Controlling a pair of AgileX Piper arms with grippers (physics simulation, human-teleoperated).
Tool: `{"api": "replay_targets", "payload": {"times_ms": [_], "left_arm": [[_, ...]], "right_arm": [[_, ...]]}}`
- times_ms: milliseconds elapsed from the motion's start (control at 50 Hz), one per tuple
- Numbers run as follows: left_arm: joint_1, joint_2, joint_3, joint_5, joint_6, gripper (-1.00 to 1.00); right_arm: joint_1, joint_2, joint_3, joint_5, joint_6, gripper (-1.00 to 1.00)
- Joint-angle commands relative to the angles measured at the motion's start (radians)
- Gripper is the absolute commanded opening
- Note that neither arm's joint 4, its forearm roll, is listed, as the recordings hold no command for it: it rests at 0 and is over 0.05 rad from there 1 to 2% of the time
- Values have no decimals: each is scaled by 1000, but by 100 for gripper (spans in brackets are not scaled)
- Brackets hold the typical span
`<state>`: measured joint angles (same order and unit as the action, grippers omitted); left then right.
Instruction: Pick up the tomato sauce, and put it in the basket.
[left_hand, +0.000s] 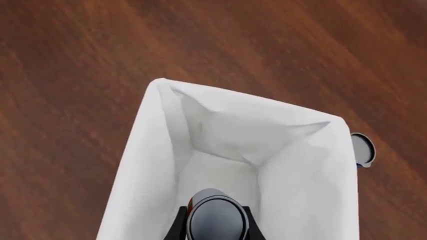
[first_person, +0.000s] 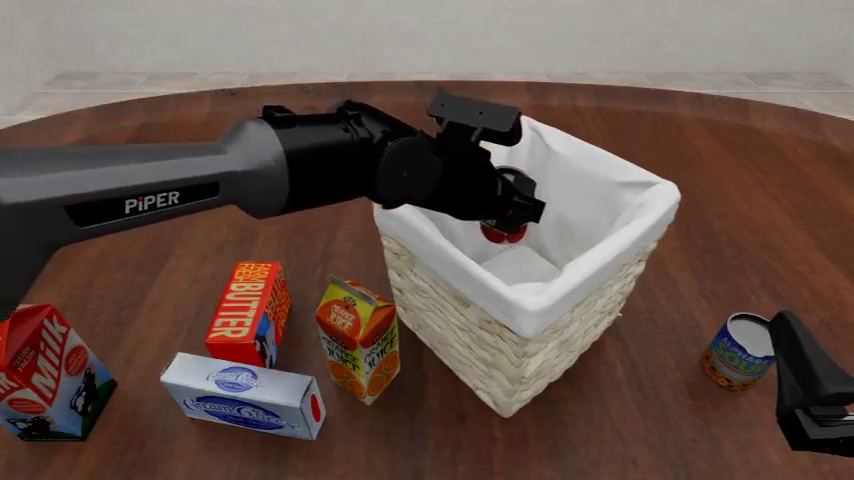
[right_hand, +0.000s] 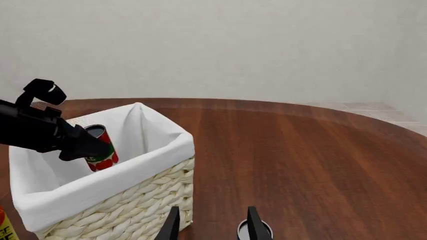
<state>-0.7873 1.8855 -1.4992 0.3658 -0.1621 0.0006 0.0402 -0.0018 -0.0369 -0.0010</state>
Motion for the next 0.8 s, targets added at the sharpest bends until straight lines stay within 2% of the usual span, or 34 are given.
{"api": "replay_targets", "payload": {"times_ms": [20, 800], "left_arm": [[0, 12, -5, -4, 22, -100], [1, 47, -1, -17, 18, -100]], "right_arm": [[0, -4, 0, 4, 1, 100], [0, -4, 0, 4, 0, 100]]}}
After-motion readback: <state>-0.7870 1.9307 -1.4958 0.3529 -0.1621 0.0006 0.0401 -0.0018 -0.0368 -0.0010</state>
